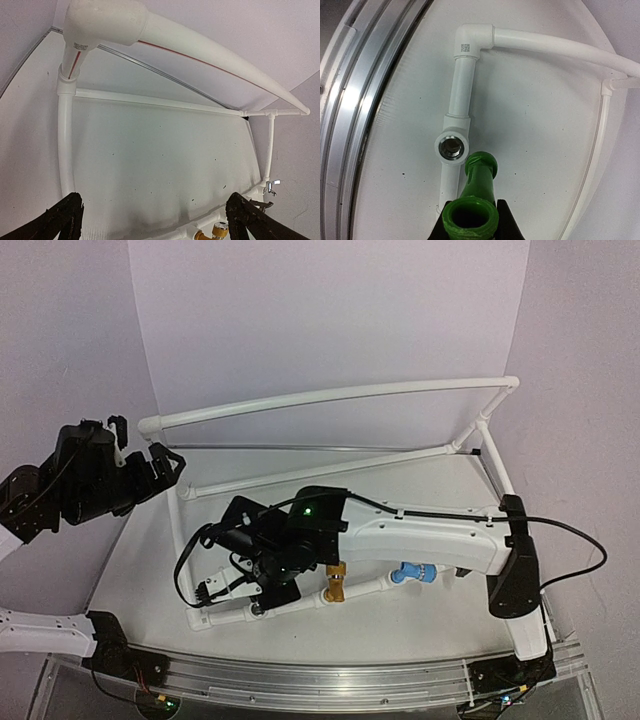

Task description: Install the water faucets

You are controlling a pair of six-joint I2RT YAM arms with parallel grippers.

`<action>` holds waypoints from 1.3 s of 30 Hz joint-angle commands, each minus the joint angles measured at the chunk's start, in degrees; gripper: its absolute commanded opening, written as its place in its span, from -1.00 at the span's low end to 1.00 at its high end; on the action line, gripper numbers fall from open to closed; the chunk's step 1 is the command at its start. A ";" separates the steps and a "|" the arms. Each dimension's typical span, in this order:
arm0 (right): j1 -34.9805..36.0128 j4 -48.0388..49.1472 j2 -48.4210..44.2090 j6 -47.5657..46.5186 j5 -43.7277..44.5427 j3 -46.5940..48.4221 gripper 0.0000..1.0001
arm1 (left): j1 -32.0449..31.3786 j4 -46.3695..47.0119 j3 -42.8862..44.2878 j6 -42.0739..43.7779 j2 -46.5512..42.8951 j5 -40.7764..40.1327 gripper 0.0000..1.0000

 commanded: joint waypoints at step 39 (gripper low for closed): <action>4.12 4.02 1.41 4.53 6.89 -5.34 -1.00 | 0.10 -0.07 -1.96 -1.49 -4.47 2.52 0.99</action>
